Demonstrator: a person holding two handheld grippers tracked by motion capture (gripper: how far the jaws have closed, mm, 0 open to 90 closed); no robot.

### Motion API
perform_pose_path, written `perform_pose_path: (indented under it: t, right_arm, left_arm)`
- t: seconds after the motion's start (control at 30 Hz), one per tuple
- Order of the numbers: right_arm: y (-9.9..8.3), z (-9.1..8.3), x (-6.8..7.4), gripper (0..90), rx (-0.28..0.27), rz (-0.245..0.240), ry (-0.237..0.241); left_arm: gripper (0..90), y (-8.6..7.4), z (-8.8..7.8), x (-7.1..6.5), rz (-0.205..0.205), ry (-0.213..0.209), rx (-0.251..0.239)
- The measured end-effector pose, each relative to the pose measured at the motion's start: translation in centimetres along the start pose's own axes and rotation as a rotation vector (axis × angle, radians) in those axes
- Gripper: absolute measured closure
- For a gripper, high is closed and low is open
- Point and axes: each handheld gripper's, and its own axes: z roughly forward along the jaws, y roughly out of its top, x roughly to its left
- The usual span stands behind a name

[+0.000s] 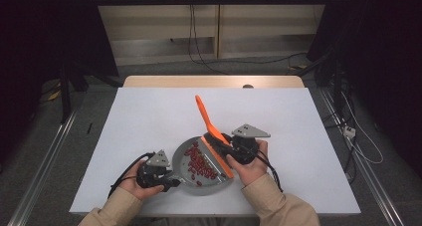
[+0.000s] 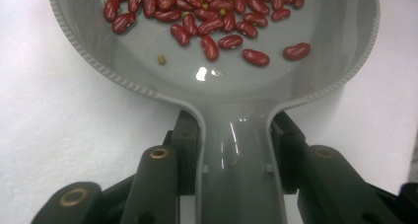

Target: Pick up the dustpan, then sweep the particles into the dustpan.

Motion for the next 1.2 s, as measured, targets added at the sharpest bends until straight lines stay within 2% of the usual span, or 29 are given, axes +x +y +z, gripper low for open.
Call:
perform_pose_path:
  t: [0.07, 0.23, 0.33, 0.47, 0.53, 0.63, 0.67, 0.77, 0.93, 1.2]
  right_arm:
    - [0.1, -0.2, -0.4, 71.2, -0.006, 0.005, -0.009]
    - [0.4, -0.4, -1.1, 71.2, -0.014, 0.011, -0.024]
    - [0.4, -0.4, -1.4, 71.2, -0.013, 0.014, -0.021]
    - [0.4, -0.3, -1.5, 71.2, -0.013, 0.015, -0.022]
    - [0.5, -0.3, -1.7, 71.2, -0.023, 0.026, -0.021]
    - [0.6, -0.3, -1.8, 71.2, -0.021, 0.025, -0.024]
    - [0.6, -0.3, -1.8, 71.2, -0.021, 0.025, -0.023]
    - [0.6, -0.4, -2.0, 71.2, -0.02, 0.025, -0.025]
    - [0.7, -0.6, -2.5, 71.2, -0.03, 0.031, -0.037]
    - [0.4, -1.0, -3.9, 71.2, -0.027, 0.037, -0.066]
  left_arm:
    - [64.2, 0.0, -0.1, 0.1, 0.0, 0.016, -0.009]
    - [64.2, 0.0, -0.4, 0.3, -0.007, 0.017, -0.031]
    - [64.2, 0.0, -0.4, 0.5, -0.014, 0.008, -0.042]
    - [64.2, -0.1, -0.6, 0.5, -0.018, 0.029, -0.049]
    - [64.1, -0.2, -0.8, 0.6, -0.032, 0.026, -0.062]
    - [64.2, -0.3, -1.1, 0.8, -0.037, 0.038, -0.071]
    - [64.2, -0.3, -1.2, 0.8, -0.038, 0.055, -0.074]
    - [64.2, -0.3, -1.4, 1.1, -0.066, 0.064, -0.099]
    - [64.1, -0.4, -1.8, 1.5, -0.088, 0.084, -0.11]
    - [64.2, -0.5, -2.2, 2.4, -0.122, 0.129, -0.127]
